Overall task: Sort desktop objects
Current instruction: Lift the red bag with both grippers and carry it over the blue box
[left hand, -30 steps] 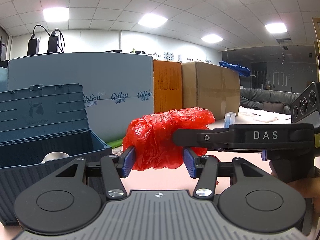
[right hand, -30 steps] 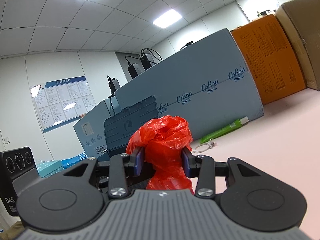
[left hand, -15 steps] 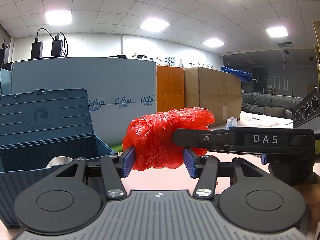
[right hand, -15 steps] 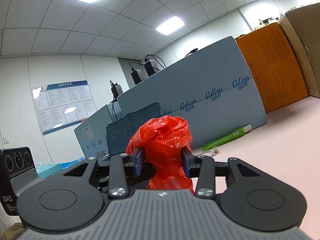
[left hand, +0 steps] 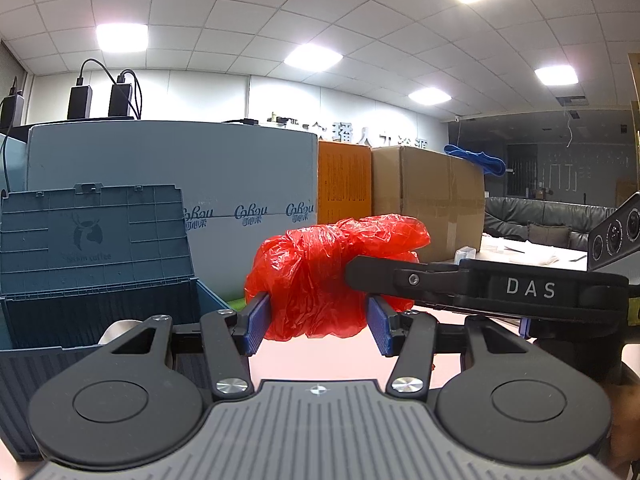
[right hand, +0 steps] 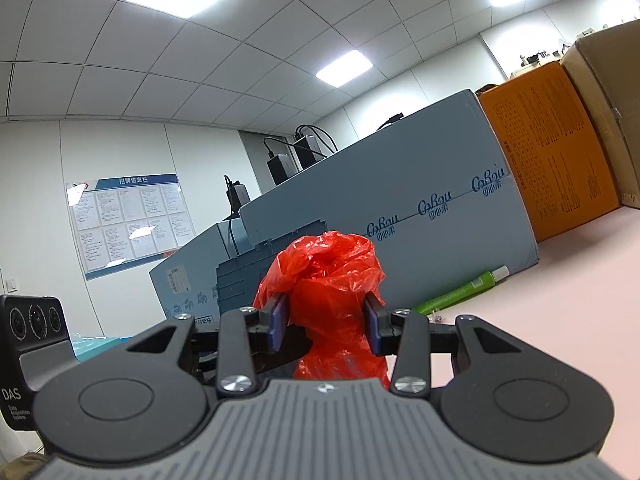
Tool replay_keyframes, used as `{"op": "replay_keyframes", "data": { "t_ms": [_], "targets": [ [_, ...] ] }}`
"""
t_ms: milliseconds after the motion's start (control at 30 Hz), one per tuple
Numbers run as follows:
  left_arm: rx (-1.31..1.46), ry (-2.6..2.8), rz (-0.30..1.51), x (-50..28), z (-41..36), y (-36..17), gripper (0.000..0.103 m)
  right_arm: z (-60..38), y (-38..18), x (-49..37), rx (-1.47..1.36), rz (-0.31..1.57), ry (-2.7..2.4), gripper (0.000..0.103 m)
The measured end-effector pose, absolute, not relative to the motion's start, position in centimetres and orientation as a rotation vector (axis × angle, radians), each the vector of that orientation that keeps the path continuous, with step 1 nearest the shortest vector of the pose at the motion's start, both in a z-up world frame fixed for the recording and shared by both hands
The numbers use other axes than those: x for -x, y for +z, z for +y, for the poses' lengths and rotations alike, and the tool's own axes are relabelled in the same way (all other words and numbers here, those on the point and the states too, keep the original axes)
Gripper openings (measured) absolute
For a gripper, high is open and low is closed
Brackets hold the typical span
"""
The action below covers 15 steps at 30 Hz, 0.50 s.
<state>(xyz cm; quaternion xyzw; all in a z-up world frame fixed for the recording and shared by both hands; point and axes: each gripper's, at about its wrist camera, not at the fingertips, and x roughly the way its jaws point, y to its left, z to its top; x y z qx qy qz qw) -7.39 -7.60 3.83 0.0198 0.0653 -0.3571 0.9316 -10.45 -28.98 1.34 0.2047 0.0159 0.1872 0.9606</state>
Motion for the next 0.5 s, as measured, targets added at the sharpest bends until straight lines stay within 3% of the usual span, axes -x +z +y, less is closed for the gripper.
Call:
{"op": "replay_keyframes", "data": {
  "t_ms": [500],
  "targets": [
    [-0.033,-0.746,0.088,7.98,-6.99,4.17,0.046,-28.19,1.65,11.05,-0.394,-0.032,0.359,0.044]
  ]
}}
